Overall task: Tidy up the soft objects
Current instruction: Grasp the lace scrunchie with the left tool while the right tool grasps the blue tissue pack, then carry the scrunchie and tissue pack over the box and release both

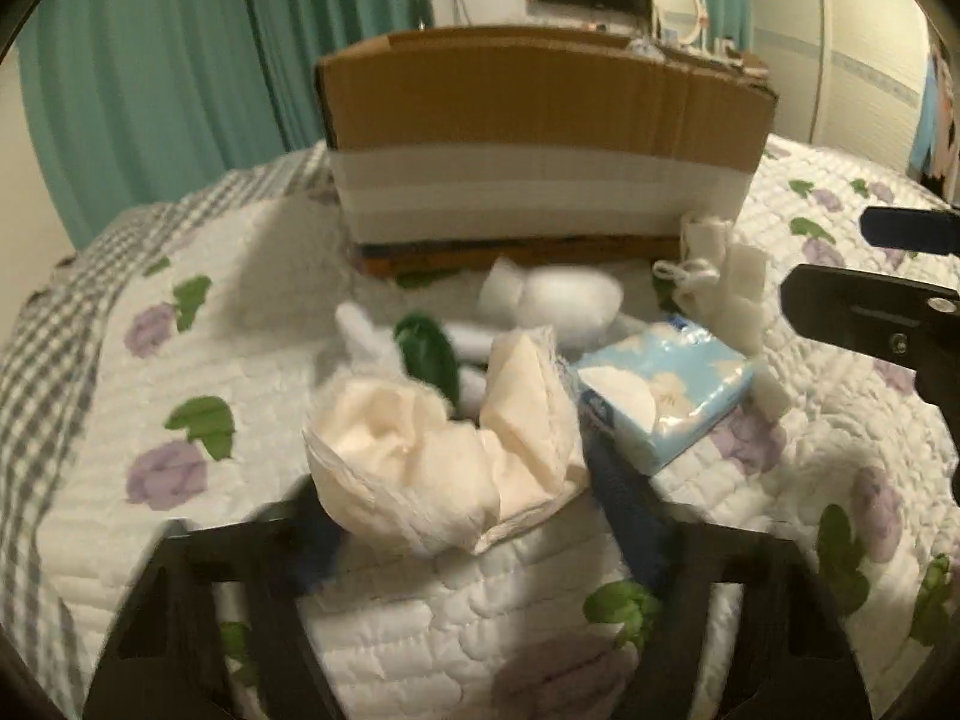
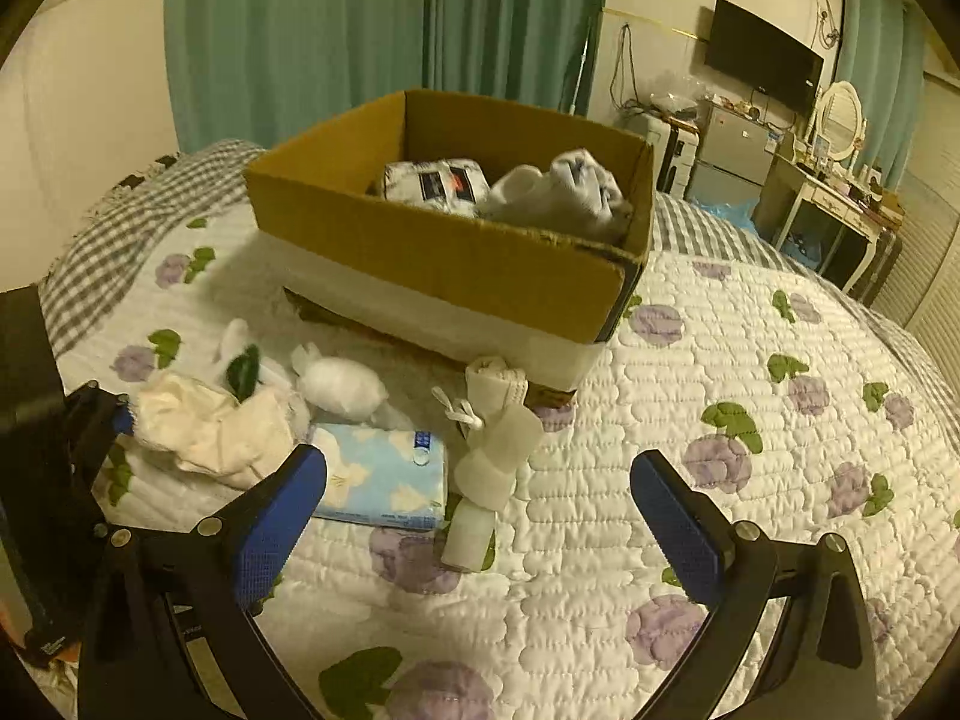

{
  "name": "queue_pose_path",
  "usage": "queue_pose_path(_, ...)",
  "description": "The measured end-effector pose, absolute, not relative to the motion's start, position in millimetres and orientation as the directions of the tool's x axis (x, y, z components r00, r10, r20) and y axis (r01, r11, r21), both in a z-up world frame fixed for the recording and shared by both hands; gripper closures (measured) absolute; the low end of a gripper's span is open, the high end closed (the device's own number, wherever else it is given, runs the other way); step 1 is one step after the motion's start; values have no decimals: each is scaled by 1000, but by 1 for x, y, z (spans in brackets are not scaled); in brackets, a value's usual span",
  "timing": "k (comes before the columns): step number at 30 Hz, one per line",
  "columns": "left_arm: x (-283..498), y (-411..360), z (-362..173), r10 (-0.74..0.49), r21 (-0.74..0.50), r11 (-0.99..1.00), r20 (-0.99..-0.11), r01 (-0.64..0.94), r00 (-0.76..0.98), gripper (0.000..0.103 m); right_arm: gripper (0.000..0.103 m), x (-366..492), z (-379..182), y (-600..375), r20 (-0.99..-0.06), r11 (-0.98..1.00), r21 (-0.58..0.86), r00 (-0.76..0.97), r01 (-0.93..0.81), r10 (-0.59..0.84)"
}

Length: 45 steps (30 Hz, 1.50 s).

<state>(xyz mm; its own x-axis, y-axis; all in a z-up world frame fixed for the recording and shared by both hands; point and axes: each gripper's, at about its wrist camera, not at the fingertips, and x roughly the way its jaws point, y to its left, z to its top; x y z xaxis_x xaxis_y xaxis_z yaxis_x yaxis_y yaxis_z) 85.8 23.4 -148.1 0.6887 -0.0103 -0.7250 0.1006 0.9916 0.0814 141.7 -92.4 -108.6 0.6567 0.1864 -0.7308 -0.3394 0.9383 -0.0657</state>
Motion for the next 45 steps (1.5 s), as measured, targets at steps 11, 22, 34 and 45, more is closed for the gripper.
queue_pose_path(11, 63, 46, -119, -42, 2, 998, -705, 62, 708, 75, 1, 143, -121, -83, -749, 925, -37, 623, -379, 225)
queue_pose_path(22, 71, 69, -117, -30, -33, 999, -714, 9, 699, 75, 12, 162, -163, -37, -817, 887, -33, 523, -461, 242)
queue_pose_path(34, 68, 66, -117, -35, -22, 999, -710, 27, 703, 75, 31, 163, -178, -15, -826, 860, -100, 524, -501, 209)
queue_pose_path(45, 68, 70, -119, -16, -10, 1000, -711, 13, 703, 75, 39, 158, -166, -27, -808, 875, -79, 545, -478, 225)
